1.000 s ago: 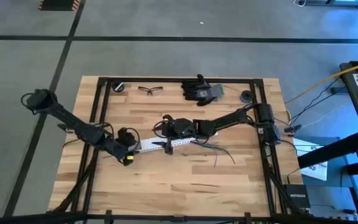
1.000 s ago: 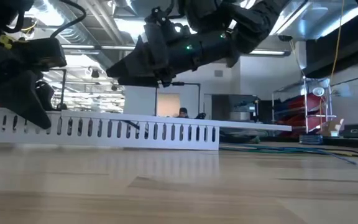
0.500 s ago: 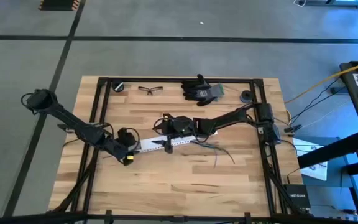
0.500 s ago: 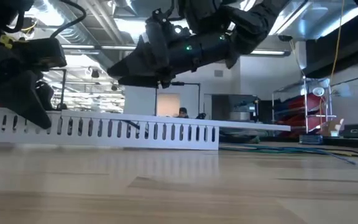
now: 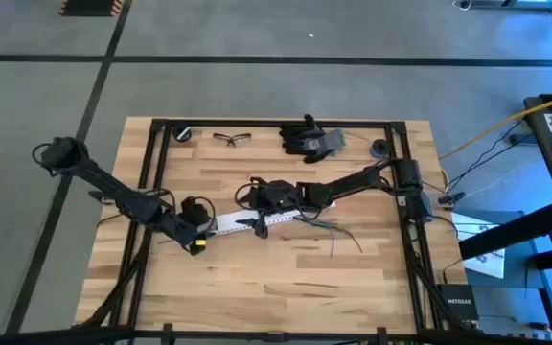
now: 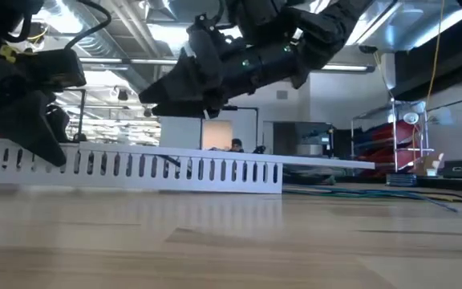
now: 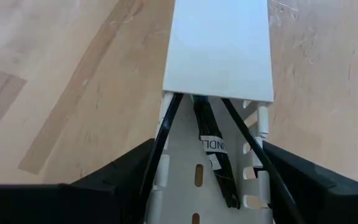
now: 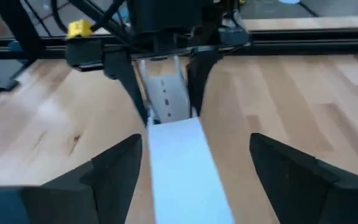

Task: Ziptie cables
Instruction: Close the white cable duct

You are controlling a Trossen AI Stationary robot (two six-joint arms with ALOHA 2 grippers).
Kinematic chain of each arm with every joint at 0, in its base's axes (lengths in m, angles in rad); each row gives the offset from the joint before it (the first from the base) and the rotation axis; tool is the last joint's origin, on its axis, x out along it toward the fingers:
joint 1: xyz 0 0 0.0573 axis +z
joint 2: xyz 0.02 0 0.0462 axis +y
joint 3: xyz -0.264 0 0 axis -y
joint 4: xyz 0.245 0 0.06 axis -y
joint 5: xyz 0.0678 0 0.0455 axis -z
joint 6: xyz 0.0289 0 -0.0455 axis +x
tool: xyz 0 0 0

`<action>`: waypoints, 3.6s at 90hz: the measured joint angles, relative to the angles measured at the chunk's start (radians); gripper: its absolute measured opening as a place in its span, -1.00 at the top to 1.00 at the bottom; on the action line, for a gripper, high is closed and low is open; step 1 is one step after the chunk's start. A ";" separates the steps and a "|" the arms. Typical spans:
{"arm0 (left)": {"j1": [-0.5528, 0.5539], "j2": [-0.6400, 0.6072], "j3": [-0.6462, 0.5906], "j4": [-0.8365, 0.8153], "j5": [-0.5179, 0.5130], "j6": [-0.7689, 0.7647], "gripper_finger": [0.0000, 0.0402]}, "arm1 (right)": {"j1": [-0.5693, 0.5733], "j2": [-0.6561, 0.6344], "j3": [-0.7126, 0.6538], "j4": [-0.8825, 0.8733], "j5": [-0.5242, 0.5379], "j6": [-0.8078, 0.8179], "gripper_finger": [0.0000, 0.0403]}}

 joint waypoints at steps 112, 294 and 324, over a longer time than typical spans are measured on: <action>-0.001 0.000 0.000 0.003 0.000 -0.008 -0.18 | 0.000 0.000 0.005 -0.023 0.009 -0.028 -0.41; -0.014 0.000 0.000 0.000 -0.015 -0.042 -0.18 | 0.002 0.000 0.005 -0.051 -0.020 -0.071 -0.41; -0.014 0.000 0.000 0.002 -0.018 -0.042 -0.18 | 0.025 0.102 0.051 0.014 -0.018 -0.102 -0.41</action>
